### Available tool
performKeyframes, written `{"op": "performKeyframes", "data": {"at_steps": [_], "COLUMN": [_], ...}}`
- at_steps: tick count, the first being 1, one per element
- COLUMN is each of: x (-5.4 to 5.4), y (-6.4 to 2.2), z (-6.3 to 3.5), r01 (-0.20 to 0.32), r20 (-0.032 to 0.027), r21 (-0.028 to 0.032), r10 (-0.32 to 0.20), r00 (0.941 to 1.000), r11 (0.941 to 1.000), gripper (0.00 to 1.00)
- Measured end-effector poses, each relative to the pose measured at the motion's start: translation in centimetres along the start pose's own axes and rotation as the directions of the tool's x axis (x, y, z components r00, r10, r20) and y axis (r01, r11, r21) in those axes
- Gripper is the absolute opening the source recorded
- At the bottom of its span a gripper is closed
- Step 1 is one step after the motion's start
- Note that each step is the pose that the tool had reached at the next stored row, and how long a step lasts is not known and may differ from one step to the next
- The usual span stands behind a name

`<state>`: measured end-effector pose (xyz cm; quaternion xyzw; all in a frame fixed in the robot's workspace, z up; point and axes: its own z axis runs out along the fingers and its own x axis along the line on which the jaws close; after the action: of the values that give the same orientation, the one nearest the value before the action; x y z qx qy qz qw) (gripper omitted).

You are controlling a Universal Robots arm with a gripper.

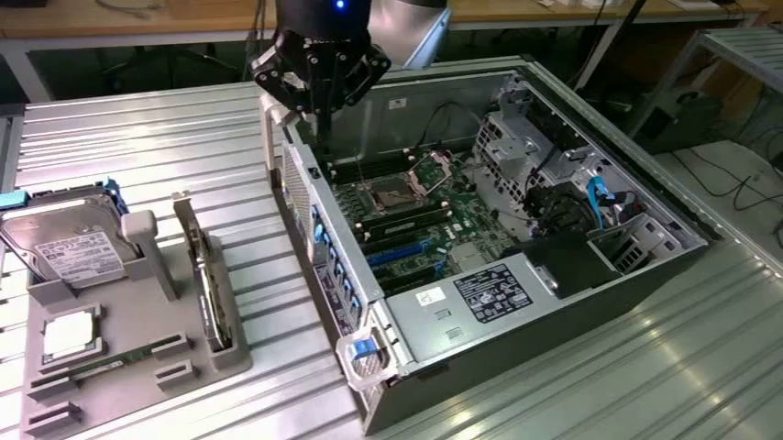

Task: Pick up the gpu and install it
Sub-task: 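Reach for the gpu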

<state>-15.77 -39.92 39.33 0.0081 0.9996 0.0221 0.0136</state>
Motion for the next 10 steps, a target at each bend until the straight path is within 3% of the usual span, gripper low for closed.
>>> {"op": "performKeyframes", "data": {"at_steps": [1,3,10], "x": [1.2,2.2,2.8], "y": [-0.02,-0.04,-0.05], "z": [-0.03,-0.06,-0.07], "r01": [0.000,0.000,0.000], "r20": [0.0000,0.0000,0.0000], "r21": [0.0000,0.0000,0.0000], "r10": [0.000,0.000,0.000], "r00": [1.0000,1.0000,1.0000], "r11": [1.0000,1.0000,1.0000], "gripper": [0.11,0.11,0.11]}}
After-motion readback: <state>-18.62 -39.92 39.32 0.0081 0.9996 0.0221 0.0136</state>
